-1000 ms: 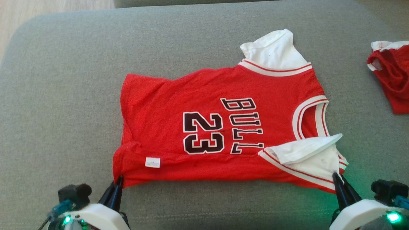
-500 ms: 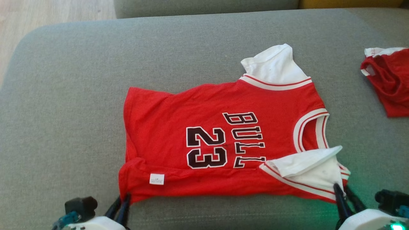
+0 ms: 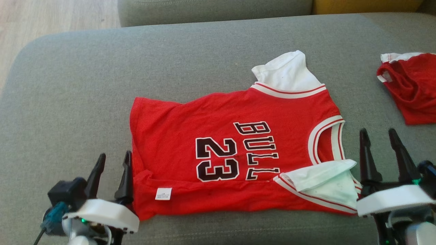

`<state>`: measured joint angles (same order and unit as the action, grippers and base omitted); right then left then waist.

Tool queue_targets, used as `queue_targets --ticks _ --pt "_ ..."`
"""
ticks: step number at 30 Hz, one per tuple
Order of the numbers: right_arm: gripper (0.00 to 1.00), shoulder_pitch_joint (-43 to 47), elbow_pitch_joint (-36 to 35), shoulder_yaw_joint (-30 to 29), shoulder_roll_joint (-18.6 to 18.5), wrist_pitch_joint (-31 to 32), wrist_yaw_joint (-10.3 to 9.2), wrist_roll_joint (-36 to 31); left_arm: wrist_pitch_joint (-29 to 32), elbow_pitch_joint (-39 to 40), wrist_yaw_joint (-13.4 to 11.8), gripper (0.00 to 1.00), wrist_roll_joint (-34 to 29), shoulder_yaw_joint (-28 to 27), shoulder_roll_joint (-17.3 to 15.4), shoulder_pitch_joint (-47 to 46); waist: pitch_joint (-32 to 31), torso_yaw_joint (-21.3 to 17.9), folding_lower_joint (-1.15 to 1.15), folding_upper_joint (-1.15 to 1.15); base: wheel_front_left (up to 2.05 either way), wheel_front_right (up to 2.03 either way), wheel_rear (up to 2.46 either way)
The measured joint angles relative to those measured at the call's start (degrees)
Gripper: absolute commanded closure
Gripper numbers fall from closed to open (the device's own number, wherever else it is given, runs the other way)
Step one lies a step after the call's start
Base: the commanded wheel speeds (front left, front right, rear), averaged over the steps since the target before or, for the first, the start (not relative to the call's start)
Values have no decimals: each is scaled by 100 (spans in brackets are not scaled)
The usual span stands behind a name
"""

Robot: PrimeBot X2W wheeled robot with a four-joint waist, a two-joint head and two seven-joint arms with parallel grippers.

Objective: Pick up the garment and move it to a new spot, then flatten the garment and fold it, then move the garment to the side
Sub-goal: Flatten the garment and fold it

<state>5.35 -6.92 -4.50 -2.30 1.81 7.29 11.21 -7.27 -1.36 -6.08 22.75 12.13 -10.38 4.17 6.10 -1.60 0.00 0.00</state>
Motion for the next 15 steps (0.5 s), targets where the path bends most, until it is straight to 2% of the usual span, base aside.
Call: queue_targets --ticks 11,15 --pt "0 -116 35 73 -1 -83 0 -70 -37 -276 -45 0 -201 102 -16 -462 107 21 0 0 0 0 0" --pt "0 -212 20 73 -1 -89 0 -69 47 -472 74 0 -201 192 -16 -878 293 25 0 0 0 0 0"
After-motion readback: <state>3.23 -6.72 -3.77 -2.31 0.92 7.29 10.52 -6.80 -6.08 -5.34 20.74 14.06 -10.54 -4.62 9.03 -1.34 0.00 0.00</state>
